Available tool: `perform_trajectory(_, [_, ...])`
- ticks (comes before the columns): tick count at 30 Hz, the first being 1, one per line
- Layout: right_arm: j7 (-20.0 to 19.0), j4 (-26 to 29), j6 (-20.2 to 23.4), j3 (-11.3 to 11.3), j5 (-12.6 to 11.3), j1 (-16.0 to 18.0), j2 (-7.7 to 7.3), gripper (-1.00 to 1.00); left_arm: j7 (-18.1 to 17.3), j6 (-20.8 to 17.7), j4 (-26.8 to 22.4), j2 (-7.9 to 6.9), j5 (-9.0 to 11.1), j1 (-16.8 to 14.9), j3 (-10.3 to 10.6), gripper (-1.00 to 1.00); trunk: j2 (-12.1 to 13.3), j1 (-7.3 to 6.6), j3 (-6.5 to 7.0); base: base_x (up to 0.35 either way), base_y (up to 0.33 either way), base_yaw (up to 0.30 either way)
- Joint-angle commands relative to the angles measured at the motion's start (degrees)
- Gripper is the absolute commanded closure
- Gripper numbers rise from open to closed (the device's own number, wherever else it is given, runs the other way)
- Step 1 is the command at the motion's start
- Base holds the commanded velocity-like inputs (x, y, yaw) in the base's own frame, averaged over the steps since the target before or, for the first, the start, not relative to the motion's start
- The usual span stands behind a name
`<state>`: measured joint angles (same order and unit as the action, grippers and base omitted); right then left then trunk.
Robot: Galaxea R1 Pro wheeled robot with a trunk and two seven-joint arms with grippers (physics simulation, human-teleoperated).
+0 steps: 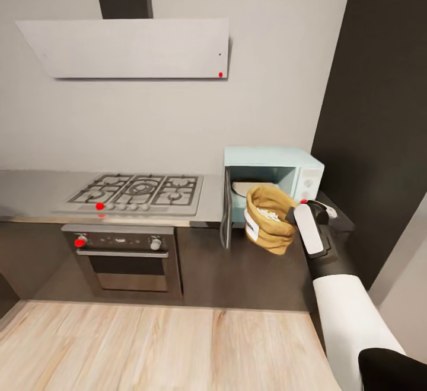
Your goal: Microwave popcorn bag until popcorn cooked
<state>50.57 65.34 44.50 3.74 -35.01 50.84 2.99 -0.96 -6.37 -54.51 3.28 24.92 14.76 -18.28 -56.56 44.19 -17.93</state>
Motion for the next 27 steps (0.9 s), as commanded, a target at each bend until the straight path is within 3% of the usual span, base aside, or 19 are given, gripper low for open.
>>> perform_trajectory(1, [0.45,0.06,0.14,0.05,-0.47,0.05,0.02,1.0,-0.1,-0.44,-0.16,0.05,0.58,0.01,-0.14,-1.0,-0.05,0.05,-0.06,0.338,0.0,0.0])
perform_trajectory(15, [0.41,0.05,0.24,0.04,-0.33,0.05,0.0,1.0,-0.18,-0.4,-0.16,0.06,0.57,0.01,-0.15,-1.0,-0.05,0.05,-0.06,0.334,-0.022,0.0])
perform_trajectory(27, [0.23,0.07,0.5,0.04,-0.17,-0.1,0.08,1.0,-0.4,-0.33,-0.05,-0.71,1.03,0.38,0.05,-1.0,-0.05,0.05,-0.06,0.009,0.0,0.0])
